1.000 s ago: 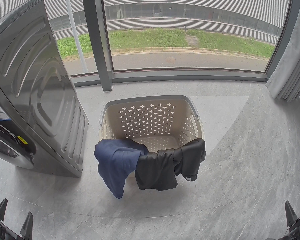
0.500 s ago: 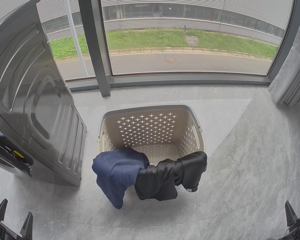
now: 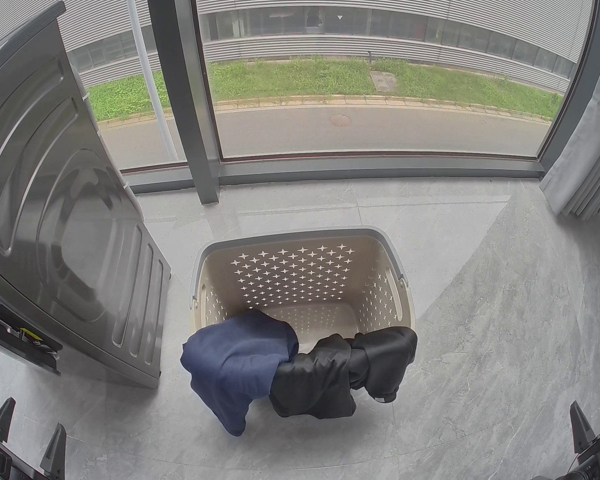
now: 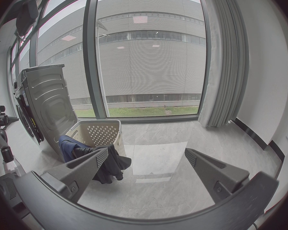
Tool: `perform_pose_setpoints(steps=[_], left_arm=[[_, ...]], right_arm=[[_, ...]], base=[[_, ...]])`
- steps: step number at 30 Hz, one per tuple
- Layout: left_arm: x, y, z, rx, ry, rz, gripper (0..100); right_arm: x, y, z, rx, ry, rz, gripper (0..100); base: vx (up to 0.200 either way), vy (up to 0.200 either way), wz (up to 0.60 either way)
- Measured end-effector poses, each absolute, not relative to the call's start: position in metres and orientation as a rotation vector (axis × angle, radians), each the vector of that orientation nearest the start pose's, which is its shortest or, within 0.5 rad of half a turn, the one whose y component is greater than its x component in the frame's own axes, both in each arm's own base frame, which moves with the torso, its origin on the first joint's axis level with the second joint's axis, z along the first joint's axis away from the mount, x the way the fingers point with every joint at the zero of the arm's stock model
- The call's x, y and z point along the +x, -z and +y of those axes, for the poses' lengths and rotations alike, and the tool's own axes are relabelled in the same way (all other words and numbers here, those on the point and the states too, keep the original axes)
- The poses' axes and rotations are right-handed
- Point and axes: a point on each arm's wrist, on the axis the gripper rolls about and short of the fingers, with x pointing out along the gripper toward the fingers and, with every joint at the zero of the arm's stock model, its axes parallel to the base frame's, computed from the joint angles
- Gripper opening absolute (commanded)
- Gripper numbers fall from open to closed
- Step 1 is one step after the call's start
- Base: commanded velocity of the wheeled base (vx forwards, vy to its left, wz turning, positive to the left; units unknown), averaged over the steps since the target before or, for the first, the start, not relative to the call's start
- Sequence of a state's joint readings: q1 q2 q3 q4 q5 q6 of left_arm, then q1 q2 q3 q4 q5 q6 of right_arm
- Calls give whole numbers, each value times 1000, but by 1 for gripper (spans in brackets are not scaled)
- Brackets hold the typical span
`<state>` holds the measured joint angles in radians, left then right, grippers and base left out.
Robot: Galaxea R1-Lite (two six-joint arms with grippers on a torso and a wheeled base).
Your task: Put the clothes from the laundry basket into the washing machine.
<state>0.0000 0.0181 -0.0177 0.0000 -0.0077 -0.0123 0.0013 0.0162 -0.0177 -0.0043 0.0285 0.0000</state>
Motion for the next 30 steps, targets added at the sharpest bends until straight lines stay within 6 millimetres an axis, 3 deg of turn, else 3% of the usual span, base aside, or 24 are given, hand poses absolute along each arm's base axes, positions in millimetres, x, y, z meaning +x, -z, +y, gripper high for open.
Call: perform_pose_setpoints(steps=[3, 9, 15, 21, 30], left_arm=[[-23, -81, 0, -12, 8, 0, 100], [-23, -81, 0, -11, 8, 0, 100], [-23, -81, 0, -10, 8, 0, 100], [-23, -81, 0, -11, 8, 0, 100], [-23, -81, 0, -9, 9, 0, 100]], right_arm=[[-23, -81, 1, 0, -29, -6, 100], [-23, -81, 1, 0, -30, -6, 100], [-23, -81, 1, -1, -30, -6, 100], [-23, -81, 1, 0, -30, -6, 100], [-23, -81, 1, -1, -29, -6, 100]], base=[[0, 0, 0], [200, 0, 0], [0, 0, 0], [200, 0, 0], [0, 0, 0]])
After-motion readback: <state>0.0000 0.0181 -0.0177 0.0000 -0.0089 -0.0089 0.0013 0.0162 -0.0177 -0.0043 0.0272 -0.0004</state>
